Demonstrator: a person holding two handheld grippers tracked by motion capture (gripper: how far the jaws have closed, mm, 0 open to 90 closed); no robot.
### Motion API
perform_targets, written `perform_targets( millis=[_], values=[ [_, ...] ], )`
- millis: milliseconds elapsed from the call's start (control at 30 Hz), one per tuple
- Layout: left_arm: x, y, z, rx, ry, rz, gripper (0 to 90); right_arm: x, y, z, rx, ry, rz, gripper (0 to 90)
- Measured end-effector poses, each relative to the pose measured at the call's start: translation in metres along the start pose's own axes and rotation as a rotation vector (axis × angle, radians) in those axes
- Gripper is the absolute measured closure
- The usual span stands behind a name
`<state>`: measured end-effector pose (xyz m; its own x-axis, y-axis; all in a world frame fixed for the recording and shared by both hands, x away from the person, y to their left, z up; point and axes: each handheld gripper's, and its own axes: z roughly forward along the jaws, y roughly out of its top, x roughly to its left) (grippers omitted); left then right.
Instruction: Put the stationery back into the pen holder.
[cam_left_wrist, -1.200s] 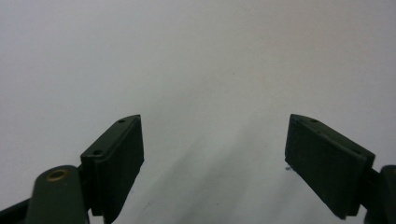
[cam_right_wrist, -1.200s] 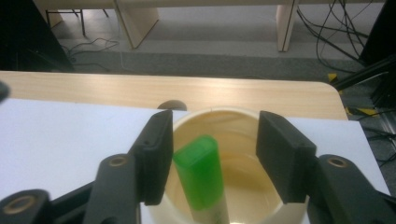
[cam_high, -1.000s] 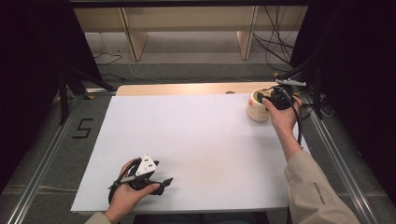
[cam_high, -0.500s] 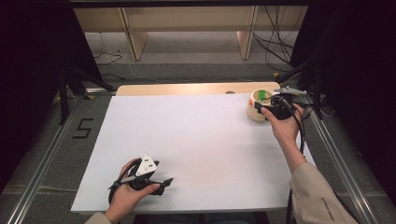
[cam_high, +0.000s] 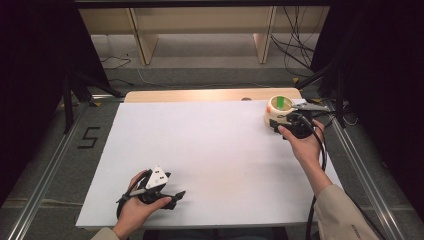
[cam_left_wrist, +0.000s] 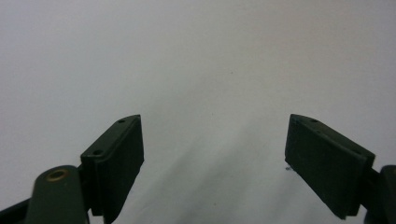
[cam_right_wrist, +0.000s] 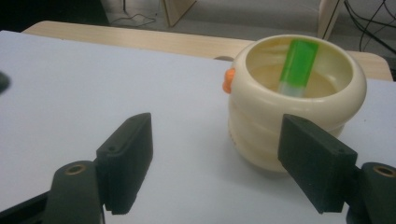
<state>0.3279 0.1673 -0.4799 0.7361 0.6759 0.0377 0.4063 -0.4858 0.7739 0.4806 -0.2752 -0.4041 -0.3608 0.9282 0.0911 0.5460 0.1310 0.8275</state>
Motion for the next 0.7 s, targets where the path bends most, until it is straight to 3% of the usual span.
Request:
perform_targets(
  millis=[700],
  values=[
    [-0.001,0.0,0.0,0.004,-0.001,0.001,19.5,0.017,-0.034,-0.018,0.047,0.083,-0.017,25.8]
  ],
)
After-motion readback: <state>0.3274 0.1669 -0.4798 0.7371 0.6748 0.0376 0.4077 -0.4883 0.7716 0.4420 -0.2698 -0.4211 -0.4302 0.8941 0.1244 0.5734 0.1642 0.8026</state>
